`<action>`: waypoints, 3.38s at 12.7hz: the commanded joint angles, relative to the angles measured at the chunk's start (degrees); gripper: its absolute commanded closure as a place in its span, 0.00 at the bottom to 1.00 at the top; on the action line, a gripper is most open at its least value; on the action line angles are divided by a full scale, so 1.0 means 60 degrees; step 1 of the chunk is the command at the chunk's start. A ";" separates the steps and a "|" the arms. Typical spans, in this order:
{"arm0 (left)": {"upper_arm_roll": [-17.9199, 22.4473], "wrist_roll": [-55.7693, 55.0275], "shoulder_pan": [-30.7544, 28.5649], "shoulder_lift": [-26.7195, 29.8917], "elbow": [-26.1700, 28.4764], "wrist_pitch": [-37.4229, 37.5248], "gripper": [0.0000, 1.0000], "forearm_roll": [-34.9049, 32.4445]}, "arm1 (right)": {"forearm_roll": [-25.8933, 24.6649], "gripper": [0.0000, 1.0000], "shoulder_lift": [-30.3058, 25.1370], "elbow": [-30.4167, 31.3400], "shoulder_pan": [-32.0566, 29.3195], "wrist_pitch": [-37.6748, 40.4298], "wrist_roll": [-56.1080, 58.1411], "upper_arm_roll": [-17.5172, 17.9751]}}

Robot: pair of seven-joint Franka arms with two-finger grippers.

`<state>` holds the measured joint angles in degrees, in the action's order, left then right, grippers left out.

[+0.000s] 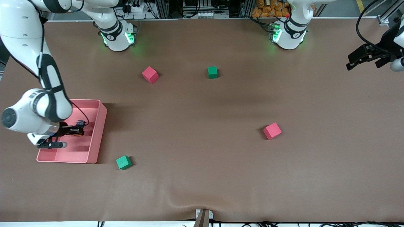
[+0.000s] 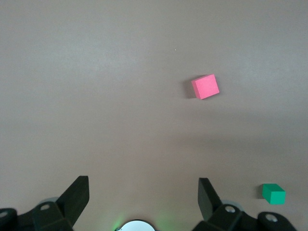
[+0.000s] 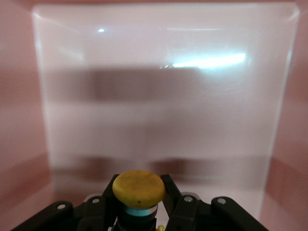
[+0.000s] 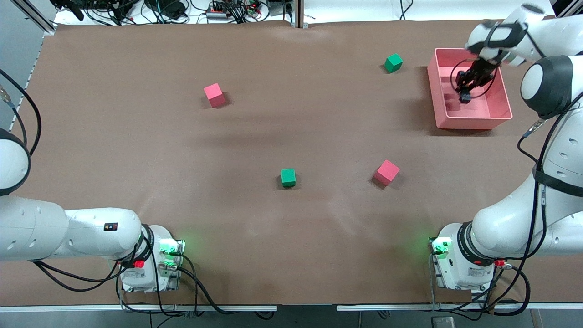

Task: Place and upright button with both arms

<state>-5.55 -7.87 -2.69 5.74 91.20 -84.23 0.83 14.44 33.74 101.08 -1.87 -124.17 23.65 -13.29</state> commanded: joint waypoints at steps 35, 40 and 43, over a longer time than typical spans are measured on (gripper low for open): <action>-0.2210 -0.0827 0.0433 -0.2435 -0.0141 -0.0522 0.00 -0.0081 | -0.2143 0.00 0.3652 -0.7280 0.5969 0.0286 -0.9830 0.3430; -0.2225 -0.1001 0.1063 -0.3796 -0.0622 -0.0537 0.00 -0.0022 | -0.2216 0.00 0.2421 -0.7282 0.3569 0.2146 -0.9422 0.4103; -0.2225 -0.1514 0.1559 -0.4456 -0.0901 -0.0581 0.00 0.0081 | -0.2187 0.00 0.1543 -0.7282 0.2207 0.3755 -0.8602 0.4163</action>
<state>-18.68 -14.65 4.67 -17.90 89.24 -88.25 1.06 2.23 47.19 55.91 16.64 -107.21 -29.95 9.26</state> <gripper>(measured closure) 0.000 0.000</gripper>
